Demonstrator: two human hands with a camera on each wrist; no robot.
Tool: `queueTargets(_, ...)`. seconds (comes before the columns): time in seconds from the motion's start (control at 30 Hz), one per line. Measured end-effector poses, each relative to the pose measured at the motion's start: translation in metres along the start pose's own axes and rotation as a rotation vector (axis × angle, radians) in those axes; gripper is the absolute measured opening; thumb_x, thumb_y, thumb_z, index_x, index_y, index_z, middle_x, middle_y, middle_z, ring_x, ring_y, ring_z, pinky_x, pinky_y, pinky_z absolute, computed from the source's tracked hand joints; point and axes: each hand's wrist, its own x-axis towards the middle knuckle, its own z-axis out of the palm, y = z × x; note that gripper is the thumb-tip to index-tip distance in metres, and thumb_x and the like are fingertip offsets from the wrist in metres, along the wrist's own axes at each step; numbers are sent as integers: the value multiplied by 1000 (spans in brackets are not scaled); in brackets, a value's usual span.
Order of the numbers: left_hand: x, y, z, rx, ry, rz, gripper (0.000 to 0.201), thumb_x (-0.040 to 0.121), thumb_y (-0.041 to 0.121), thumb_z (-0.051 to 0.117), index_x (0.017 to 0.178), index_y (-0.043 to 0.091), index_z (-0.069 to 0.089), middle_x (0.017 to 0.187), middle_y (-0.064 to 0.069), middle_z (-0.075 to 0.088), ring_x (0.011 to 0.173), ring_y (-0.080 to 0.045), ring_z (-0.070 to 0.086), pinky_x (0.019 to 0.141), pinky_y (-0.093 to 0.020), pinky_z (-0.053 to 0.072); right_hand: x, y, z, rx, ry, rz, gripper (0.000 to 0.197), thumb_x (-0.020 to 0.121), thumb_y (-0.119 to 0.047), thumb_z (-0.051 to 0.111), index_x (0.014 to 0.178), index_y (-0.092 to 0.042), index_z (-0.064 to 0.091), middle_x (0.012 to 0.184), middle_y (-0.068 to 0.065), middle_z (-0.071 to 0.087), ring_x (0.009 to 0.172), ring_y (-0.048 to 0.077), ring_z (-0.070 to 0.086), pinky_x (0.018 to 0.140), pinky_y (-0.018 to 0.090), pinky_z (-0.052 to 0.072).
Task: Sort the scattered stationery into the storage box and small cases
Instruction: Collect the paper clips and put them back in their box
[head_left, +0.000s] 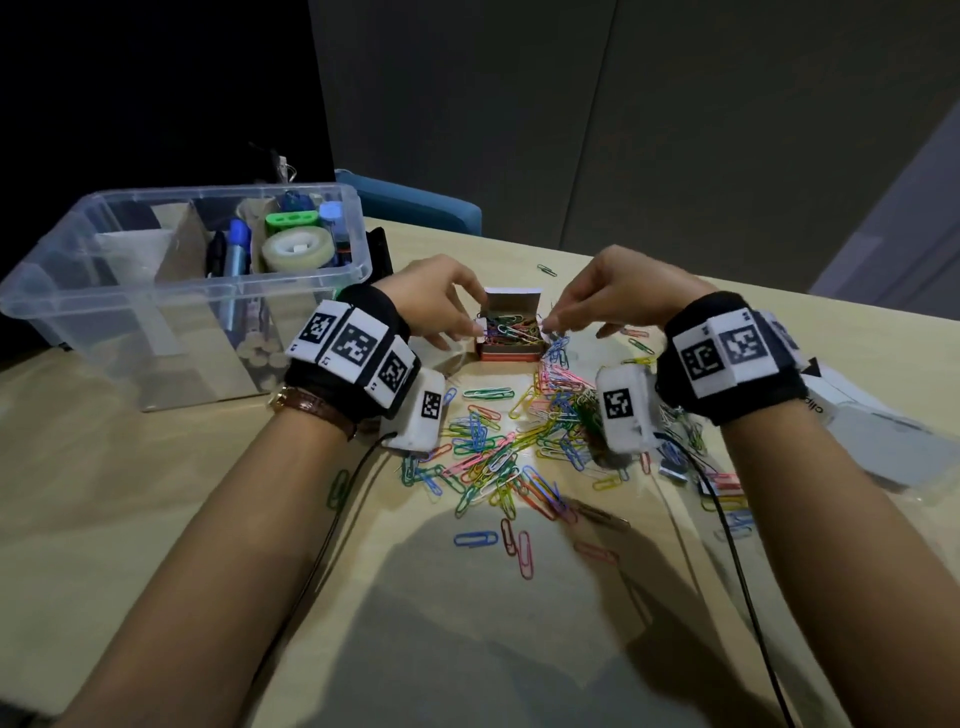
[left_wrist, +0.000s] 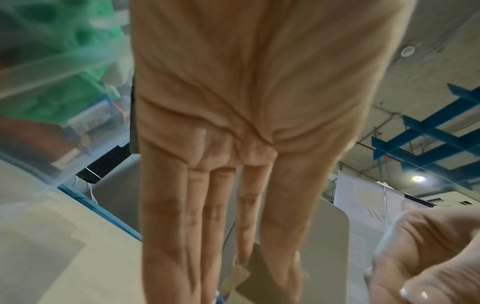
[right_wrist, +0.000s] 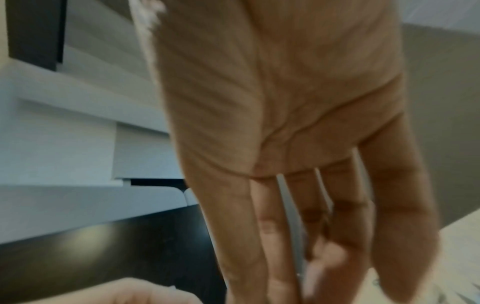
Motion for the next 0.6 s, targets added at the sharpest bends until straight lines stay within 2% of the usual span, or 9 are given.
queueTargets(0.07,2,-1,3,-31,33,1,47,83,6,72,127,10,55,100,-15,69,86,-22,67,74,-33,60,3,4,4,72,1,45,20,90,-25,68,102,-11,75,95,4,73,88,11,65,65,21,55)
queueTargets(0.13,2,-1,5,-38,17,6,47,81,5,74,125,8,58,97,-16,70,82,-22,68,72,-32,60,6,9,11,167,54,91,21,95,-16,61,107,-2,71,95,11,70,88,15,63,65,23,57)
queueTargets(0.2,3,0,6,-40,23,12,43,78,5,76,119,6,61,93,-16,71,74,-18,68,66,-26,60,8,12,18,223,44,134,22,98,-9,55,109,5,68,91,10,67,91,18,63,68,26,59)
queueTargets(0.27,3,1,5,-56,51,-2,41,76,3,77,113,7,61,90,-16,72,70,-16,69,59,-20,58,9,14,24,225,-7,156,23,99,-9,52,108,5,68,96,10,67,92,19,64,73,30,59)
queueTargets(0.33,5,0,4,-58,49,-15,36,75,0,77,107,4,64,89,-17,72,69,-17,69,56,-18,56,11,13,28,198,-57,156,24,100,-10,50,108,4,68,98,13,68,85,15,63,77,31,59)
queueTargets(0.4,7,-3,5,-44,18,-22,30,74,-3,78,102,-1,66,86,-16,71,68,-17,68,57,-19,56,12,14,31,190,-70,148,25,100,-8,49,108,6,67,97,16,68,82,15,63,73,29,59)
queueTargets(0.5,12,-7,5,-22,-14,-11,29,72,-5,79,98,-1,67,82,-14,70,65,-14,65,58,-19,56,15,17,32,203,-45,123,23,99,-7,51,107,7,68,101,23,71,85,18,64,68,25,58)
queueTargets(0.6,17,-13,5,-29,2,-4,29,72,-6,79,98,-4,67,77,-11,70,61,-11,65,59,-19,57,17,19,34,176,-7,93,20,97,-9,55,104,-1,73,101,17,72,83,16,66,62,17,56)
